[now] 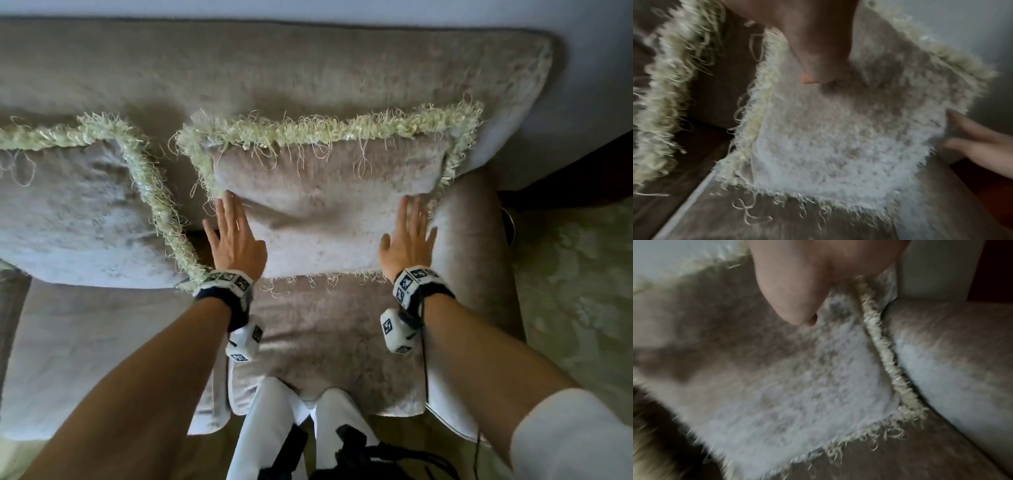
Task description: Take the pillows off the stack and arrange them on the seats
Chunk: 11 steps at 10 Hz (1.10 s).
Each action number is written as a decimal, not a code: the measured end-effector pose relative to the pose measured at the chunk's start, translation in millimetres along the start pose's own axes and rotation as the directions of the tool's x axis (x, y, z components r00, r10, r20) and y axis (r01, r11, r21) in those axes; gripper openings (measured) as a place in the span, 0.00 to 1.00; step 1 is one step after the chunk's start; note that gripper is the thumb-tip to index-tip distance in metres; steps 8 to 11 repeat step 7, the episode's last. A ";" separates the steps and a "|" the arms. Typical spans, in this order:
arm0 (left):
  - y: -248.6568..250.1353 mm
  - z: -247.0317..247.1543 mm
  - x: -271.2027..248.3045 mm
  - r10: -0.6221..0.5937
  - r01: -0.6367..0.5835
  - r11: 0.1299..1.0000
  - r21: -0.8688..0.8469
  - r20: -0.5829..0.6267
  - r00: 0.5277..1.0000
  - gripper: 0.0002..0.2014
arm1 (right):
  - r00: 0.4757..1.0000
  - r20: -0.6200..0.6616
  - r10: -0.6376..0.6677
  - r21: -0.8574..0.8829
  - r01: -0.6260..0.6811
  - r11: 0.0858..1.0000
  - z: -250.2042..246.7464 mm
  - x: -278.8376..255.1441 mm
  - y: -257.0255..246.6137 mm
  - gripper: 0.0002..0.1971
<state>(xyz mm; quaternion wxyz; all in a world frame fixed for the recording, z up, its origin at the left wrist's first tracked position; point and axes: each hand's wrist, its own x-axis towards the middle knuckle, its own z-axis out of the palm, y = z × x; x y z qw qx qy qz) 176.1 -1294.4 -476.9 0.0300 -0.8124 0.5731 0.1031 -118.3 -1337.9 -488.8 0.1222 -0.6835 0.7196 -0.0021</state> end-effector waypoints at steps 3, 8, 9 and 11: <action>39.2 44.9 -20.9 0.430 -0.450 0.837 0.312 0.133 0.893 0.43 | 0.862 0.261 -0.434 -0.136 0.478 0.868 36.8 -3.3 -29.5 0.43; 33.1 -55.7 -57.4 0.104 -0.097 0.994 -0.042 0.221 0.970 0.26 | 0.973 0.229 0.016 0.188 -0.061 0.980 -76.8 -15.9 23.8 0.28; 33.1 -55.7 -57.4 0.104 -0.097 0.994 -0.042 0.221 0.970 0.26 | 0.973 0.229 0.016 0.188 -0.061 0.980 -76.8 -15.9 23.8 0.28; 33.1 -55.7 -57.4 0.104 -0.097 0.994 -0.042 0.221 0.970 0.26 | 0.973 0.229 0.016 0.188 -0.061 0.980 -76.8 -15.9 23.8 0.28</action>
